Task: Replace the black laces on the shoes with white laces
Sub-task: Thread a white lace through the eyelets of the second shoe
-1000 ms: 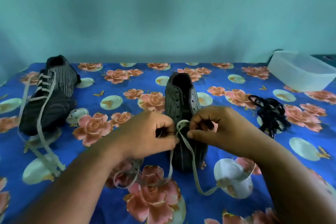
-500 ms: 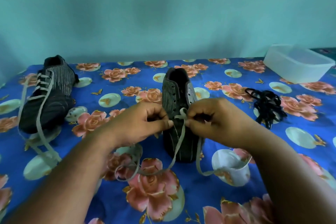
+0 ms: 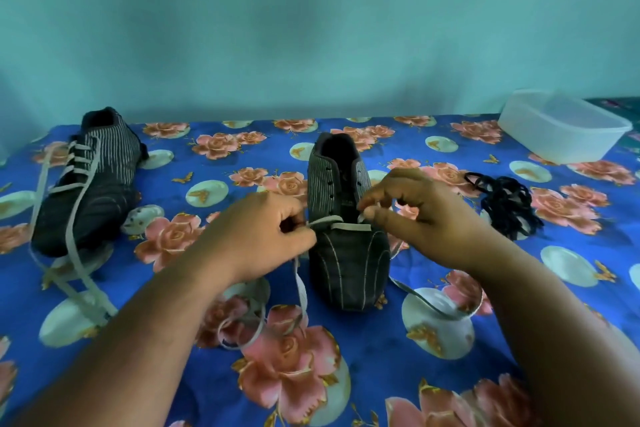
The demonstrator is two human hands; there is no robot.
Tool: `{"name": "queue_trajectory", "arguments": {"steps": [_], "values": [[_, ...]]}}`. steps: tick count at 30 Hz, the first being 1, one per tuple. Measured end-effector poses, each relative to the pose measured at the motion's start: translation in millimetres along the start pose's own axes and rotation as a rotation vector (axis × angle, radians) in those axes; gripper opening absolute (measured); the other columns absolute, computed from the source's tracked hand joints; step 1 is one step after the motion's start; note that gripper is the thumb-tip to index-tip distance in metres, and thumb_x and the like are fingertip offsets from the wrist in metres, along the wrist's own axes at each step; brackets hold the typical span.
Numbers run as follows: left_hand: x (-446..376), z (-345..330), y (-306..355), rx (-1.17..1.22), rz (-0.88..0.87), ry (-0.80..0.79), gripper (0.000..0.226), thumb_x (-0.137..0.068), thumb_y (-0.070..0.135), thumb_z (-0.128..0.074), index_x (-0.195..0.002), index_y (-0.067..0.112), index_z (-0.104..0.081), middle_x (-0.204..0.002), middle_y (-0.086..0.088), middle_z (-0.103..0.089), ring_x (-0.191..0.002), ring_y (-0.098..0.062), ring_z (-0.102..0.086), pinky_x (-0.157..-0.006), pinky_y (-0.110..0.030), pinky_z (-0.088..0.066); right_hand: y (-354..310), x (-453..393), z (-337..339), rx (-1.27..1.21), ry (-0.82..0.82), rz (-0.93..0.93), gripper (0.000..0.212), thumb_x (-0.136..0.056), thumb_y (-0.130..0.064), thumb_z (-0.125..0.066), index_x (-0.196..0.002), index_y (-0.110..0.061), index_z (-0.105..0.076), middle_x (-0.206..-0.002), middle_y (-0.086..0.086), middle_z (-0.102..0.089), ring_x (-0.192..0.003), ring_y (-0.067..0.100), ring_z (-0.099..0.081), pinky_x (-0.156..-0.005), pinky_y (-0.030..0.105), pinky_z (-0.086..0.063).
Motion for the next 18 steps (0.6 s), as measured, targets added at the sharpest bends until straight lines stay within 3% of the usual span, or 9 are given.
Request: {"name": "queue_trajectory", "arguments": {"steps": [2,5,8,10,12,16,18], "values": [[-3,4,-12,-0.073,0.073,0.009,0.026,-0.082,0.045,-0.064,-0.069,0.024,-0.057,-0.064,0.004,-0.059,-0.062,-0.02,-0.058,-0.063,-0.045,-0.051,-1,0,-7,0.004,-0.067,0.048,0.021,-0.092,-0.046,-0.069,-0.103,-0.029,-0.075,-0.09,-0.007,-0.065,-0.092,0.015,-0.06,-0.081,0.031,-0.048],[-3,4,-19,-0.145,0.048,0.016,0.012,-0.086,0.038,-0.071,-0.091,0.031,-0.063,-0.086,0.012,-0.065,-0.081,-0.013,-0.063,-0.074,-0.038,-0.053,2,-1,-11,-0.04,-0.065,0.057,0.019,-0.091,-0.041,-0.072,-0.103,-0.027,-0.077,-0.086,-0.003,-0.063,-0.088,0.017,-0.06,-0.075,0.038,-0.051],[-2,-2,-7,0.099,-0.137,0.031,0.043,-0.09,0.027,-0.07,-0.129,0.039,-0.056,-0.113,0.027,-0.053,-0.112,0.004,-0.052,-0.094,-0.02,-0.042,5,-2,-11,-0.122,-0.062,0.018,0.014,-0.091,-0.034,-0.076,-0.103,-0.026,-0.077,-0.089,0.002,-0.063,-0.087,0.019,-0.06,-0.074,0.032,-0.05],[-3,-10,4,0.12,-0.273,0.052,0.032,-0.096,0.036,-0.06,-0.128,0.038,-0.062,-0.115,0.025,-0.055,-0.116,0.001,-0.051,-0.097,-0.018,-0.04,6,-2,-9,-0.152,-0.075,0.007,0.014,-0.09,-0.028,-0.078,-0.104,-0.025,-0.077,-0.09,0.002,-0.061,-0.087,0.019,-0.059,-0.074,0.021,-0.044],[-7,-19,9,0.01,-0.359,0.106,0.031,-0.098,0.049,-0.053,-0.119,0.033,-0.07,-0.11,0.02,-0.058,-0.109,-0.003,-0.054,-0.092,-0.025,-0.043,5,-2,-9,-0.158,-0.084,0.022,0.013,-0.089,-0.026,-0.078,-0.102,-0.024,-0.077,-0.09,-0.002,-0.062,-0.087,0.019,-0.059,-0.074,0.016,-0.042],[-10,-26,7,0.228,-0.256,0.112,0.01,-0.096,0.036,-0.067,-0.104,0.029,-0.07,-0.095,0.012,-0.062,-0.093,-0.007,-0.06,-0.078,-0.023,-0.047,9,-2,-8,-0.173,-0.054,-0.105,0.023,-0.089,-0.03,-0.078,-0.11,-0.027,-0.068,-0.096,-0.003,-0.06,-0.085,0.016,-0.057,-0.07,0.016,-0.044],[-10,-26,3,0.335,-0.152,0.069,0.015,-0.091,0.041,-0.07,-0.101,0.03,-0.066,-0.089,0.005,-0.064,-0.082,-0.009,-0.061,-0.073,-0.026,-0.051,12,-1,-8,-0.177,-0.081,-0.162,0.018,-0.091,-0.034,-0.075,-0.106,-0.027,-0.068,-0.092,-0.002,-0.061,-0.08,0.013,-0.056,-0.068,0.018,-0.044]]}}
Point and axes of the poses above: each hand's wrist, its own x-axis away from the middle knuckle, its own z-axis out of the back of the hand, y = z × x, the point moved 1 cm from there along -x, towards the middle knuckle
